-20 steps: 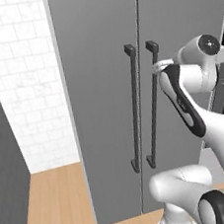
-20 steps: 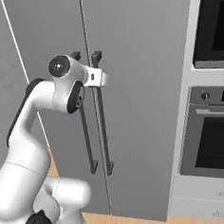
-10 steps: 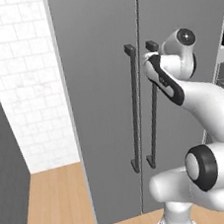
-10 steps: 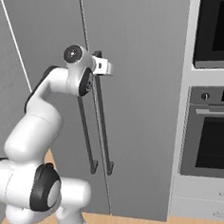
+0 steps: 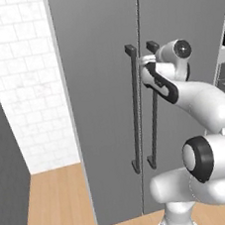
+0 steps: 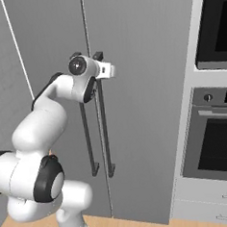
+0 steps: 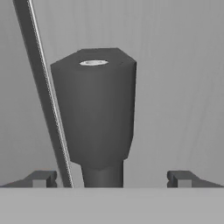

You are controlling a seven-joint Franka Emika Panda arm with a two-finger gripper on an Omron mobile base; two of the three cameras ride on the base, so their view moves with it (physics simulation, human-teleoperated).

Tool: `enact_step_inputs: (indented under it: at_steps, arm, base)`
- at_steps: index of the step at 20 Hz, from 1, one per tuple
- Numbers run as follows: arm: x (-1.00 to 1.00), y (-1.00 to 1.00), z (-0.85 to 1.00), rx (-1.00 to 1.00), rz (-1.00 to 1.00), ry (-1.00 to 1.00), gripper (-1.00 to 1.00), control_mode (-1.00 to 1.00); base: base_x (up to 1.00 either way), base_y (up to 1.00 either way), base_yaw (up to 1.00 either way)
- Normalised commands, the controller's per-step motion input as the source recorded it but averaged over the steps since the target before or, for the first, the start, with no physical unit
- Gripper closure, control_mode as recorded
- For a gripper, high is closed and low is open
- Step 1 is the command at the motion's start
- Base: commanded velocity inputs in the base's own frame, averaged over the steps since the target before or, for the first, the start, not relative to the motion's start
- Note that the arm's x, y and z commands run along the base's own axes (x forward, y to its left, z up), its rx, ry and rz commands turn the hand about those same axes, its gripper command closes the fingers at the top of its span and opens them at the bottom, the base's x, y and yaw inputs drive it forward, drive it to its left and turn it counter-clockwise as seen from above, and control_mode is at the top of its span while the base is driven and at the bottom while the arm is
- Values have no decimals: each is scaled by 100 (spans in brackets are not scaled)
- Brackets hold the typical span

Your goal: Grab a lemon wedge from the fridge and one ice cube from the ice bowl, and put them in the glass of lemonade.

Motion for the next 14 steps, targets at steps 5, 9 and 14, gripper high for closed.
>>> enact_step_inputs:
  at_steps: [5,9,14]
  arm:
    - [56,-5,-22,0,0,-4,-100,-100]
    - [45,0,-25,0,0,-1,100,-100]
    - [-14,-3,0,0,0,4,100,-100]
  base:
    - [0,0,0]
    - [0,0,0]
    - [0,0,0]
